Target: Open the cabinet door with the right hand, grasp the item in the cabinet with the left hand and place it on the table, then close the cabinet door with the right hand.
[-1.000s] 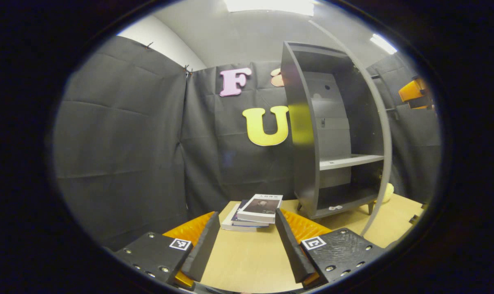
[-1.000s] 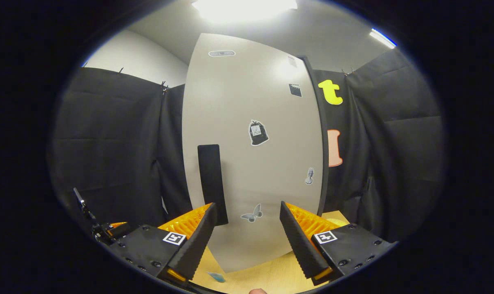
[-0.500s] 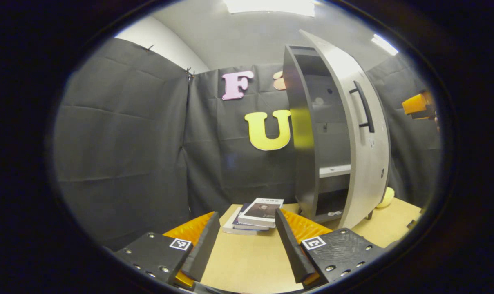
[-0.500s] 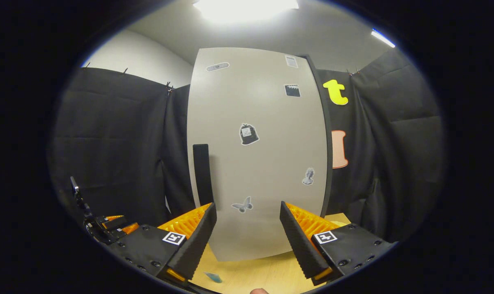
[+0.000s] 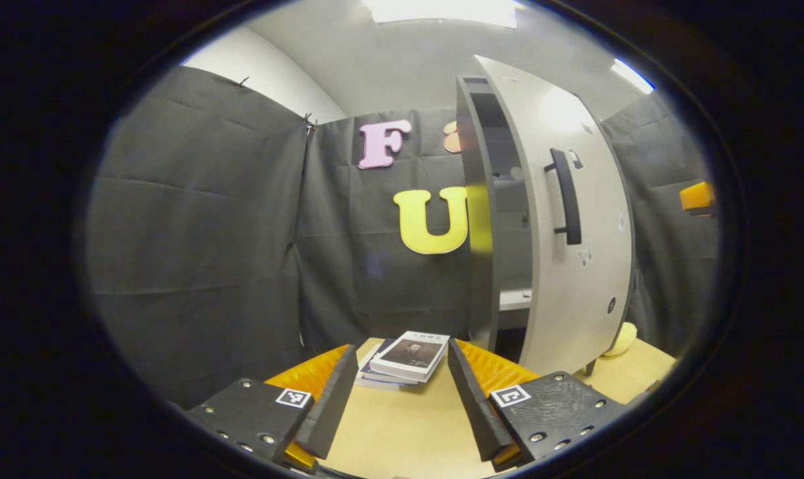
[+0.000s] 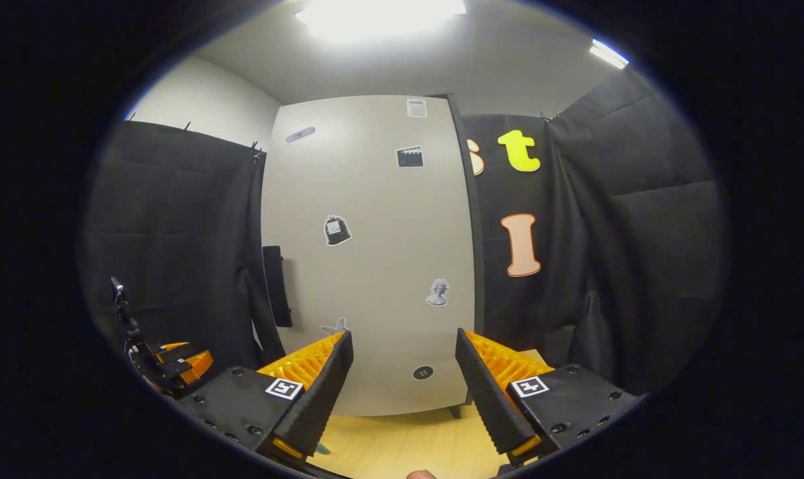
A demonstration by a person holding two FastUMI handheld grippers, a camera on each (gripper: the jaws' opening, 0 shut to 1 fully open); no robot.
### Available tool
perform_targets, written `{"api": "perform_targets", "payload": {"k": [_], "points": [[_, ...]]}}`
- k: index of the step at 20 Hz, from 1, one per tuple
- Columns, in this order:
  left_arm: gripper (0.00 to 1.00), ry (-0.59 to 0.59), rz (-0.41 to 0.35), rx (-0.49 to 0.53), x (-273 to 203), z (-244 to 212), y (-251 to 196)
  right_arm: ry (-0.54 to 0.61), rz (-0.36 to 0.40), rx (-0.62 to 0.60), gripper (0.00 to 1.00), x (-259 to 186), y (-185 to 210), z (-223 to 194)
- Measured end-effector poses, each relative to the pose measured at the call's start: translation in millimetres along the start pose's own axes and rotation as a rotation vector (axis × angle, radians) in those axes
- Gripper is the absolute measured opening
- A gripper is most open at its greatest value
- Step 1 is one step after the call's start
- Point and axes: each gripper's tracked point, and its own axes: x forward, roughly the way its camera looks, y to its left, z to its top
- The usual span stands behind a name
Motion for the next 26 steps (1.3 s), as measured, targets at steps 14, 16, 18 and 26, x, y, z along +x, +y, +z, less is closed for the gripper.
{"api": "perform_targets", "payload": {"k": [14, 16, 18, 26], "points": [[0.82, -0.053, -0.067, 0.026, 2.3, 26.4, -43.6, -0.015, -0.157, 0.007, 0.98, -34.2, -128.2, -18.6], [0.82, -0.06, -0.07, 0.026, 5.0, 27.0, -47.8, -0.01, -0.176, 0.006, 0.98, -36.7, -142.8, -23.5], [0.82, -0.062, -0.072, 0.024, 6.1, 28.2, -51.5, -0.003, -0.194, 0.002, 0.98, -39.9, -155.1, -28.1], [0.82, -0.068, -0.069, 0.039, 5.4, 30.9, -53.4, -0.004, -0.202, -0.008, 0.98, -39.5, -168.7, -31.0]]}}
